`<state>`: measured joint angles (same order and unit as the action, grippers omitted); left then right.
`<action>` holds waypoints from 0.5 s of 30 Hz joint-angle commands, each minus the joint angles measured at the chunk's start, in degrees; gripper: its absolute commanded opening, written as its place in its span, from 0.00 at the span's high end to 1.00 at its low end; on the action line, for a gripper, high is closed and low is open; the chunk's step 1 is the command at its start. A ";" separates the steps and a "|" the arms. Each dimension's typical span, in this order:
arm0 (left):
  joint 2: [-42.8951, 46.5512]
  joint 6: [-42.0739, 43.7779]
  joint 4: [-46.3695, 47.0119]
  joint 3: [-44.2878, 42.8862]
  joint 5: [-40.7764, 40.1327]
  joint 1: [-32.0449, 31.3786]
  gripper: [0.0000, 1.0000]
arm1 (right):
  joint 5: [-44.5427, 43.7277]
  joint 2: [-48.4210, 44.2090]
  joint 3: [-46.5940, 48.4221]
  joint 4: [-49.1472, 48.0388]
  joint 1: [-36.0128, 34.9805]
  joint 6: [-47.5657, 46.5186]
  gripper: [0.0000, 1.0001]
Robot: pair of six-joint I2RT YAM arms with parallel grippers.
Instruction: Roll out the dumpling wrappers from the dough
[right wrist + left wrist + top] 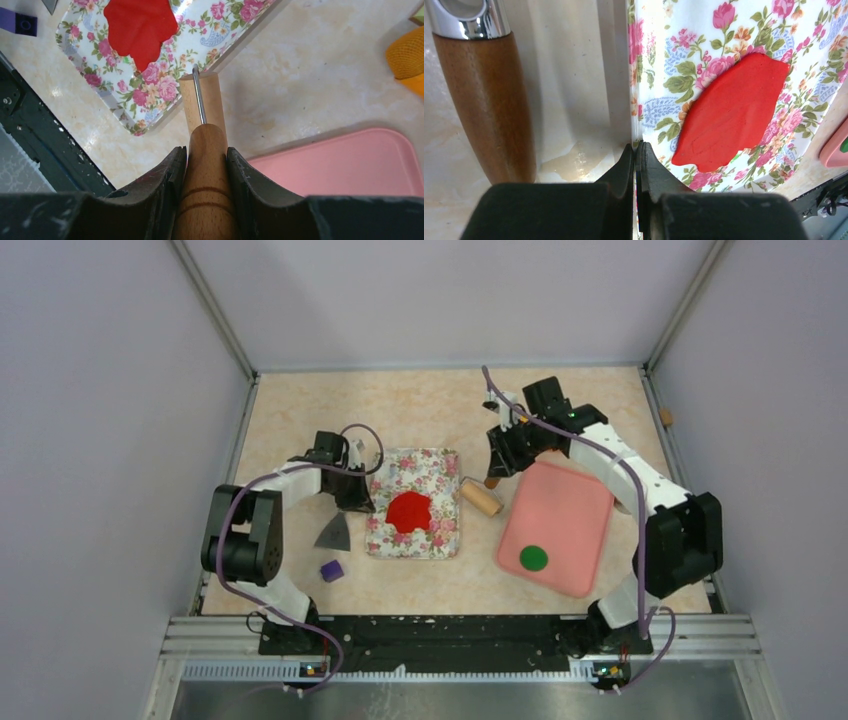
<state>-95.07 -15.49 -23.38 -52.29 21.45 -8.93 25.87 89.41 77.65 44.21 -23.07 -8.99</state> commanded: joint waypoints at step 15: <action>1.76 3.27 0.74 1.01 1.41 -0.22 1.00 | 0.25 24.06 13.59 3.63 4.02 -14.02 0.89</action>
<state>-94.32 -14.09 -23.20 -51.33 21.82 -8.93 32.71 107.90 88.40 51.09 -20.14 -16.64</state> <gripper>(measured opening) 0.011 0.339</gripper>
